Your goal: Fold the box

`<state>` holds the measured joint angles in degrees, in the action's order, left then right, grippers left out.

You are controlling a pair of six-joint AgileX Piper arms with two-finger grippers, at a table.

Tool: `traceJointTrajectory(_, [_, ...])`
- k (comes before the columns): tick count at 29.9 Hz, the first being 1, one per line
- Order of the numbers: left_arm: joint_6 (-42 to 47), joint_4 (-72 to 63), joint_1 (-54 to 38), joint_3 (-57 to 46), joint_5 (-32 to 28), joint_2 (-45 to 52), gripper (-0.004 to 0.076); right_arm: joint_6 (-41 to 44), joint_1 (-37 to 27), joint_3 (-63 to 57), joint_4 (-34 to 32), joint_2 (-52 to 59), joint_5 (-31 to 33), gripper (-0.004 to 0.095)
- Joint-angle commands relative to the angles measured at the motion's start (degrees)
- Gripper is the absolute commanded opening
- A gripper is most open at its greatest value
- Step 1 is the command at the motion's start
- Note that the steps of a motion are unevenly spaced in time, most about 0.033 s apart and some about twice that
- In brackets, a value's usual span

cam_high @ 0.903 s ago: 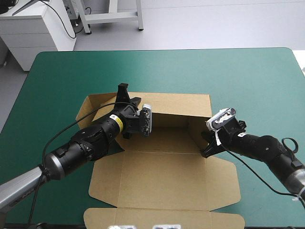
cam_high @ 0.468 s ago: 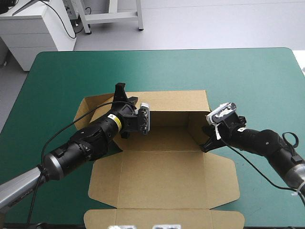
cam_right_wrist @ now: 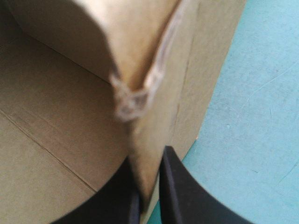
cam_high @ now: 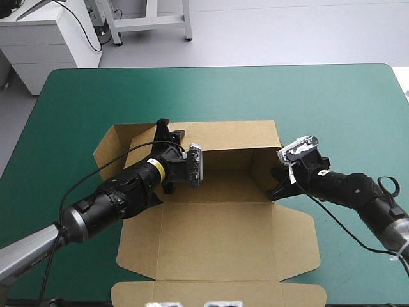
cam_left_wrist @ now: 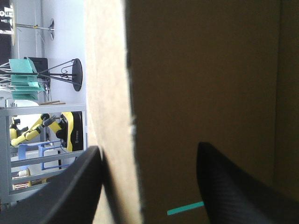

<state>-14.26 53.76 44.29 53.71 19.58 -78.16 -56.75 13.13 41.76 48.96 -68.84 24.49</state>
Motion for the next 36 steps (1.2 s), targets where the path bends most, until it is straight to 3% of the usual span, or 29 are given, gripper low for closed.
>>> traceJointTrajectory(1, [1.1,-0.93,1.18,0.86,-0.47,2.83,0.0442,-0.45,0.59,2.29,3.2,1.4,1.67,-0.0016])
traceJointTrajectory(18, [1.1,-0.78,12.14,0.86,5.81,14.91,0.0438,1.24,0.59,2.29,2.82,1.4,0.25,-0.0016])
traceJointTrajectory(27, [1.1,-0.78,17.77,0.96,6.49,18.09,0.0181,1.24,0.59,2.29,2.78,1.4,-0.09,-0.0016])
traceJointTrajectory(36, [0.83,-0.98,22.22,1.58,15.83,18.19,0.0169,1.24,0.59,2.29,2.55,1.4,-0.52,-0.0016])
